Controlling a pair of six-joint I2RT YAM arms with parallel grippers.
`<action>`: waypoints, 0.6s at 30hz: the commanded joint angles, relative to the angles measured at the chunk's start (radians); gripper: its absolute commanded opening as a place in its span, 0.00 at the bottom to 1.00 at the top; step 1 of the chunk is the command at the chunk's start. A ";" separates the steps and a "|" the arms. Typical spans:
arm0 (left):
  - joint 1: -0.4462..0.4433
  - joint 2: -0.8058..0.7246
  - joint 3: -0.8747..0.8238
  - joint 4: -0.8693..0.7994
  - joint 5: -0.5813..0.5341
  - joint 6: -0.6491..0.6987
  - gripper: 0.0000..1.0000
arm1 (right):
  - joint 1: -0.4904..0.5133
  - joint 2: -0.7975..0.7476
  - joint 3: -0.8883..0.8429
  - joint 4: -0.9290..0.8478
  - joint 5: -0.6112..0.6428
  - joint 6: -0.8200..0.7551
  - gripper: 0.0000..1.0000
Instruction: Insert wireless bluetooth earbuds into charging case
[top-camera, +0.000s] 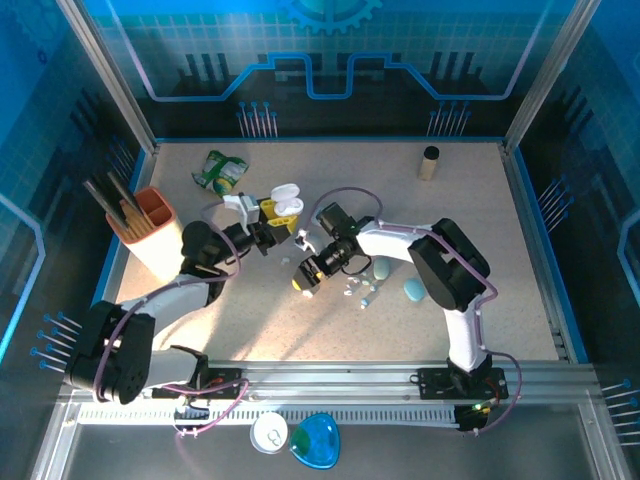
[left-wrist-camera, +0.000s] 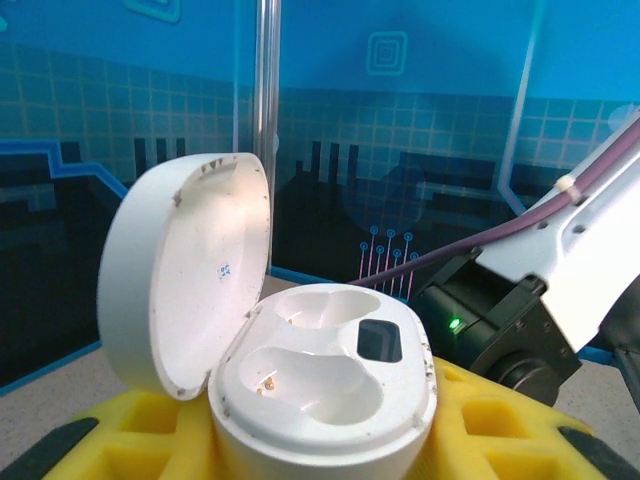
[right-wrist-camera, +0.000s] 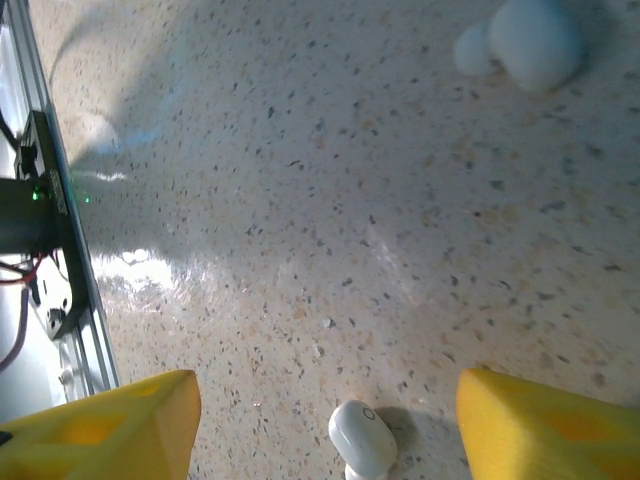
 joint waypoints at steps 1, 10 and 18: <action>0.008 -0.063 0.005 -0.012 0.024 0.001 0.34 | 0.023 0.037 0.047 -0.114 -0.048 -0.081 0.67; 0.008 -0.138 -0.016 -0.108 0.024 0.052 0.35 | 0.051 0.048 0.043 -0.181 -0.030 -0.101 0.64; 0.007 -0.133 -0.024 -0.100 0.029 0.046 0.35 | 0.051 0.018 -0.003 -0.155 -0.020 -0.081 0.56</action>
